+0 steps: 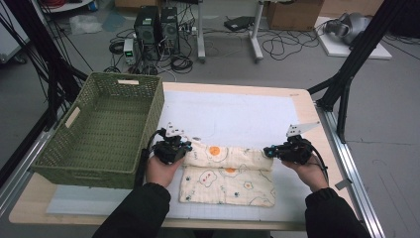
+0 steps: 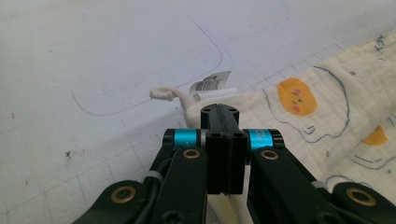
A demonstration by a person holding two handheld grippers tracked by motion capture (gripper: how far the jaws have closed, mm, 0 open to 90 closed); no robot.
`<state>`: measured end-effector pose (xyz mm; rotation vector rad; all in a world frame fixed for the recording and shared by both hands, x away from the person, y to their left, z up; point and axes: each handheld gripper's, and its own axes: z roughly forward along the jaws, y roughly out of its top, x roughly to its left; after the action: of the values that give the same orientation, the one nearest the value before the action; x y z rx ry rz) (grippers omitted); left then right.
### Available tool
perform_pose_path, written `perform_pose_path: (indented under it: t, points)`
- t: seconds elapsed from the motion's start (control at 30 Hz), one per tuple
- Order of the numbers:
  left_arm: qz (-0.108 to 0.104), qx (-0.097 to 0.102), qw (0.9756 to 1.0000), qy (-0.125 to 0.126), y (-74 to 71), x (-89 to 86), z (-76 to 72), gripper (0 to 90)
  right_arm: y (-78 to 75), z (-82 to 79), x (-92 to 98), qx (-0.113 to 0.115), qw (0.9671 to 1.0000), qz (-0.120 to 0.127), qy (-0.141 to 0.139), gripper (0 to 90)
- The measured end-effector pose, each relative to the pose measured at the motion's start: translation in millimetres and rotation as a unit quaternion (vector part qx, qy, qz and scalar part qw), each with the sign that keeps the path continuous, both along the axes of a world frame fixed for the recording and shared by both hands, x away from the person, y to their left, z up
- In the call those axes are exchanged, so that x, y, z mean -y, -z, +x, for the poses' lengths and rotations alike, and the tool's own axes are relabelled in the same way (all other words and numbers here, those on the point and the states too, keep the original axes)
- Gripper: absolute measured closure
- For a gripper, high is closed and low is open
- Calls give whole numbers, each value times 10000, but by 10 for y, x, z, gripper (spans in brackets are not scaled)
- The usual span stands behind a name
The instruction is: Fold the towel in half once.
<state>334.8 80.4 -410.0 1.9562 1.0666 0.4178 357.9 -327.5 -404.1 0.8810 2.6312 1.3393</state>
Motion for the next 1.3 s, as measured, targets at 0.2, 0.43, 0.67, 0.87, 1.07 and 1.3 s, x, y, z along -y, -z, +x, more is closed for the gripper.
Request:
perform_pose_path:
  t: [0.2, 0.43, 0.67, 0.87, 1.07, 1.3]
  points:
    - [30, -37, 9999, 149, 56, -49, -182, 893, 23, -170, 18, 59, 9998, 64, -154, 891]
    - [95, -114, 9993, 358, 104, -110, -370, 893, 97, -372, 28, -9, 9993, 97, -348, 890]
    - [19, -210, 9981, 579, 67, -165, -527, 827, 161, -508, 16, -255, 9979, 75, -594, 878]
    - [-65, -92, 9983, 575, -81, -197, -543, 700, 8, -523, 49, -178, 9978, 252, -583, 763]
    - [86, -121, 9989, 453, -35, -136, -425, 677, -66, -402, 50, 41, 9995, 166, -282, 673]
    - [323, -171, 9991, 203, 129, -22, -220, 649, 75, -167, 53, 41, 9997, -193, 135, 574]
